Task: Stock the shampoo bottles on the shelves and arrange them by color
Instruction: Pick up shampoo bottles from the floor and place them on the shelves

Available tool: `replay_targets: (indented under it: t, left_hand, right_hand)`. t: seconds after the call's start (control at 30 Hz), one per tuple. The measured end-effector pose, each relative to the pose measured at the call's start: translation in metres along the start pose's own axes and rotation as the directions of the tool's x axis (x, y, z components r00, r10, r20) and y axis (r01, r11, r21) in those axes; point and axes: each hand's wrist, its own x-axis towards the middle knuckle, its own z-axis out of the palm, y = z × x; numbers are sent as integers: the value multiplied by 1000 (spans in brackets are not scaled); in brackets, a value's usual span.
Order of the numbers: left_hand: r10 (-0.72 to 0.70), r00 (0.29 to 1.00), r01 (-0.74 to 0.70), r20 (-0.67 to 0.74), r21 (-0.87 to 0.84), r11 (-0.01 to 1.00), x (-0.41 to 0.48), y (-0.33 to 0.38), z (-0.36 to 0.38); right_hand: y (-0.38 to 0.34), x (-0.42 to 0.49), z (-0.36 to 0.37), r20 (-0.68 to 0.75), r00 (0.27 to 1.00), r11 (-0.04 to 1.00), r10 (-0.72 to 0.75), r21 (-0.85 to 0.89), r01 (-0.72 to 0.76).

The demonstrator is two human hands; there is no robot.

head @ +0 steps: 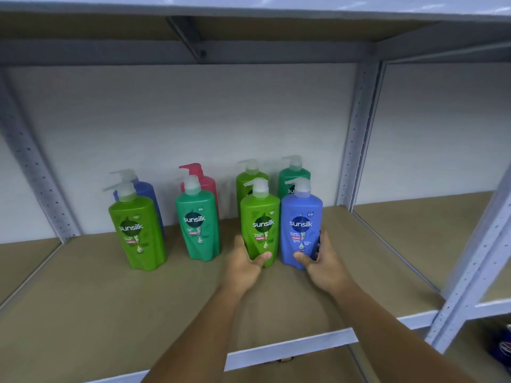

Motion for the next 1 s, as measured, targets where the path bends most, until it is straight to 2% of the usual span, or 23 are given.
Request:
replay_targets:
  t: [0.2, 0.43, 0.57, 0.77, 1.0]
  left_hand:
    - [-20, 999, 23, -31, 89, 996, 26, -3, 5]
    - [64, 986, -39, -153, 159, 986, 36, -17, 13]
    - [77, 985, -63, -153, 91, 994, 35, -20, 13]
    - [99, 979, -81, -177, 104, 991, 33, -19, 15]
    - [99, 980, -59, -172, 226, 972, 33, -19, 21]
  right_hand:
    - [11, 29, 1, -26, 1000, 1000, -12, 1, 12]
    - [30, 50, -1, -91, 995, 997, -26, -75, 19]
    - [40, 53, -1, -118, 992, 991, -45, -131, 29]
    - [39, 51, -2, -139, 986, 978, -89, -202, 60]
    - [35, 49, -1, -134, 987, 973, -89, -224, 58]
